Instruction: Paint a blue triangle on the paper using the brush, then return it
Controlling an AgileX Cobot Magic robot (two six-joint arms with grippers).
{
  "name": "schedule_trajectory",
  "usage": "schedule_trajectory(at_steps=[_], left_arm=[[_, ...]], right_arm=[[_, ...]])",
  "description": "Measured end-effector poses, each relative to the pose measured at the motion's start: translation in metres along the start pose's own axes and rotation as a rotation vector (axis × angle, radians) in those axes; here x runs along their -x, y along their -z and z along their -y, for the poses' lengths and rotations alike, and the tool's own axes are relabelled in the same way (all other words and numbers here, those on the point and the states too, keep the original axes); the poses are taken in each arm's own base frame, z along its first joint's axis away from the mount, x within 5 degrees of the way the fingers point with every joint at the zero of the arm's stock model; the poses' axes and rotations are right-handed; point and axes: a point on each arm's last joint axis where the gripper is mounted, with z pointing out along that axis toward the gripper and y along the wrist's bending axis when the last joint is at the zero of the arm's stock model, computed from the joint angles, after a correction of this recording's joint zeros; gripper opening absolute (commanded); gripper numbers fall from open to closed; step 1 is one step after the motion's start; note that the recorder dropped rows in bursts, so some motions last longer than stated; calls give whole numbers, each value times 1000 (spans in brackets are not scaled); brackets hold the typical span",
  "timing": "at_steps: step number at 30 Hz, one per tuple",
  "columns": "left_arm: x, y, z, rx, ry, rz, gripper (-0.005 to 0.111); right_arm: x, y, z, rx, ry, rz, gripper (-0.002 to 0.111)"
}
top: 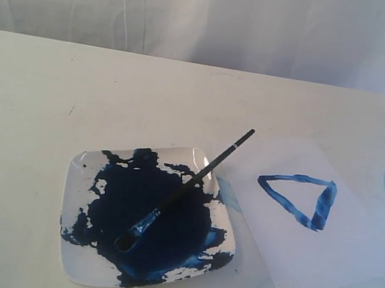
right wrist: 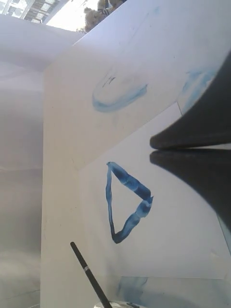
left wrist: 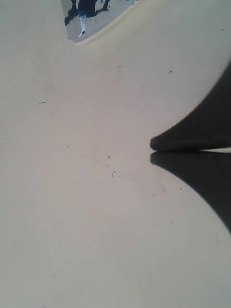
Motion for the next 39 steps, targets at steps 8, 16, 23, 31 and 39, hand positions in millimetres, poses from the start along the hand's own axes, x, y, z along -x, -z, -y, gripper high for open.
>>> schedule_trajectory(at_steps=[8, 16, 23, 31, 39], left_arm=[[0, 0, 0, 0, 0, 0, 0], [0, 0, 0, 0, 0, 0, 0], [0, 0, 0, 0, 0, 0, 0], [0, 0, 0, 0, 0, 0, 0], [0, 0, 0, 0, 0, 0, 0]], right_arm=[[0, 0, -1, 8, -23, 3, 0], [0, 0, 3, -74, -94, 2, 0], [0, 1, 7, -146, -111, 0, 0], [0, 1, 7, -145, -112, 1, 0], [0, 1, 7, -145, -110, 0, 0]])
